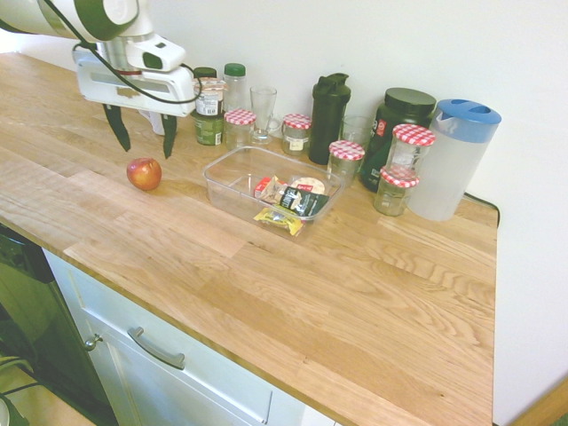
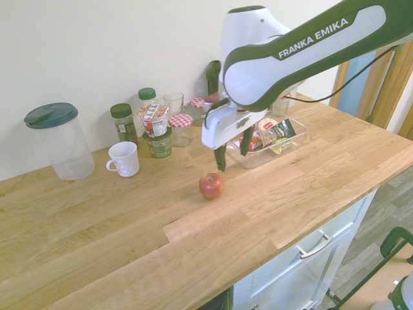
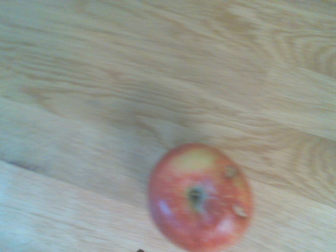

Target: Put the apple into the container

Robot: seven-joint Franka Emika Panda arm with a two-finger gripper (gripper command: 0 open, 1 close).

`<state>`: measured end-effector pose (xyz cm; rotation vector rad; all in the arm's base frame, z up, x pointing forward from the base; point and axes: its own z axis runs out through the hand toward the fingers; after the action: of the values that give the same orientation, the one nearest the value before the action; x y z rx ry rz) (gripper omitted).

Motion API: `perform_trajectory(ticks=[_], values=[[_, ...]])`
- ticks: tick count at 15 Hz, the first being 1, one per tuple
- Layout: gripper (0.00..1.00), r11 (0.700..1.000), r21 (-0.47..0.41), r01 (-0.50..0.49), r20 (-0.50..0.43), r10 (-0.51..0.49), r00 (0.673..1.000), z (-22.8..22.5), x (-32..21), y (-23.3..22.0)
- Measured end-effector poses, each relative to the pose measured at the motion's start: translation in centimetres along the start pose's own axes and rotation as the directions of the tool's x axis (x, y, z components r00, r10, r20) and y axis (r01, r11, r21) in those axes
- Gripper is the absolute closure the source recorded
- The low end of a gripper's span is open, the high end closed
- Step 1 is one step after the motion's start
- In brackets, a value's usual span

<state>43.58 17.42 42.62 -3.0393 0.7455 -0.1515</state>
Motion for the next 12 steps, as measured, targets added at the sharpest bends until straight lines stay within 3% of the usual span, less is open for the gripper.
perform_trajectory(ticks=[7,8,12], values=[[0.00,0.994,-0.084,0.077,-0.038,-0.080,0.996,5.4,0.8,-2.8],[1.00,0.993,-0.091,0.077,-0.022,-0.079,0.997,6.2,0.9,-2.8],[1.00,0.993,-0.098,0.072,0.007,-0.072,0.997,7.8,1.7,-3.3]])
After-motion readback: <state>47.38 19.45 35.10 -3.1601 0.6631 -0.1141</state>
